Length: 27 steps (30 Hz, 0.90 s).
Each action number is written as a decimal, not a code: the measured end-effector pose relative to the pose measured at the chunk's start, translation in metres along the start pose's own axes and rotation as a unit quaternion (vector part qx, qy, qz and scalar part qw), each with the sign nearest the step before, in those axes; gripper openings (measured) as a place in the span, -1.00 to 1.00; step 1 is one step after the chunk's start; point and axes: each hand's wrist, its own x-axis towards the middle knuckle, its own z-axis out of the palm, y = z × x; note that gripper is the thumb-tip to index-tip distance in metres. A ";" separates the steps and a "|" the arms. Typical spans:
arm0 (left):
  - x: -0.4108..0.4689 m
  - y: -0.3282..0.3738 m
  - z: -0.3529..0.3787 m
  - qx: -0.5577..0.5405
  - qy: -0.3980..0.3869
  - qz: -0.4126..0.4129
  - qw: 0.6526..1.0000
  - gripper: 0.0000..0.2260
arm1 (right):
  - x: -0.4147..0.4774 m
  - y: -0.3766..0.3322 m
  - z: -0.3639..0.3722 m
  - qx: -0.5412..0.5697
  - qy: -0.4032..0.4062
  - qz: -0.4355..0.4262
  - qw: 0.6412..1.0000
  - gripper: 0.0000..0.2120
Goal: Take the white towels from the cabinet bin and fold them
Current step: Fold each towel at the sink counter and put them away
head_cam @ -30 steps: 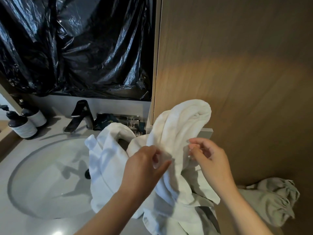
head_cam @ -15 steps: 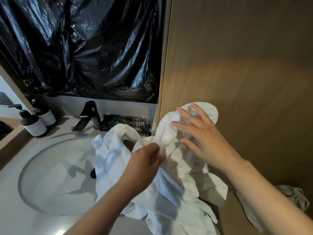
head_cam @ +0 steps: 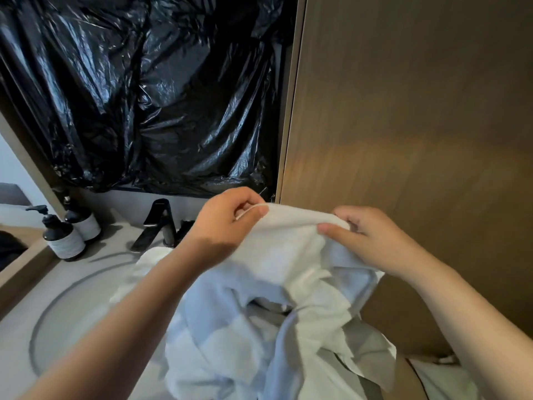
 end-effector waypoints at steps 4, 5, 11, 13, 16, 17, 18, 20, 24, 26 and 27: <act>0.009 -0.012 -0.001 0.086 -0.111 0.005 0.990 -0.97 | -0.011 0.014 -0.011 -0.044 0.106 0.052 0.992 -0.69; 0.007 -0.019 0.002 0.109 -0.135 -0.007 0.985 -0.95 | -0.013 0.018 -0.013 -0.034 0.122 0.075 0.989 -0.73; -0.014 -0.047 0.014 0.105 -0.116 -0.036 0.987 -0.84 | -0.022 0.002 -0.010 -0.046 -0.051 0.140 0.988 -0.66; -0.016 -0.040 0.016 0.098 -0.083 -0.001 0.992 -0.88 | -0.021 -0.017 -0.001 -0.053 -0.077 0.112 0.989 -0.45; -0.014 -0.020 0.016 0.103 -0.070 0.080 0.989 -0.87 | -0.009 -0.037 0.017 -0.073 -0.061 0.037 0.995 -0.47; -0.013 -0.015 0.015 0.104 -0.072 0.094 0.987 -0.85 | -0.005 -0.039 0.021 -0.060 -0.058 0.025 0.996 -0.57; -0.012 -0.013 0.013 0.102 -0.071 0.100 0.987 -0.85 | -0.003 -0.039 0.024 -0.050 -0.044 0.017 0.998 -0.71; -0.014 -0.014 0.009 0.091 -0.068 0.093 0.989 -0.89 | -0.002 -0.035 0.023 -0.028 0.004 0.008 1.000 -0.89; -0.028 -0.034 0.005 0.111 -0.137 0.008 0.984 -0.92 | -0.006 -0.025 0.015 -0.006 0.108 0.023 0.994 -0.79; -0.035 -0.046 0.003 0.118 -0.139 -0.025 0.983 -0.91 | -0.005 -0.019 0.011 -0.014 0.162 0.023 0.986 -0.76; -0.037 -0.050 0.001 0.115 -0.128 -0.039 0.984 -0.92 | -0.005 -0.016 0.008 -0.024 0.173 0.027 0.984 -0.77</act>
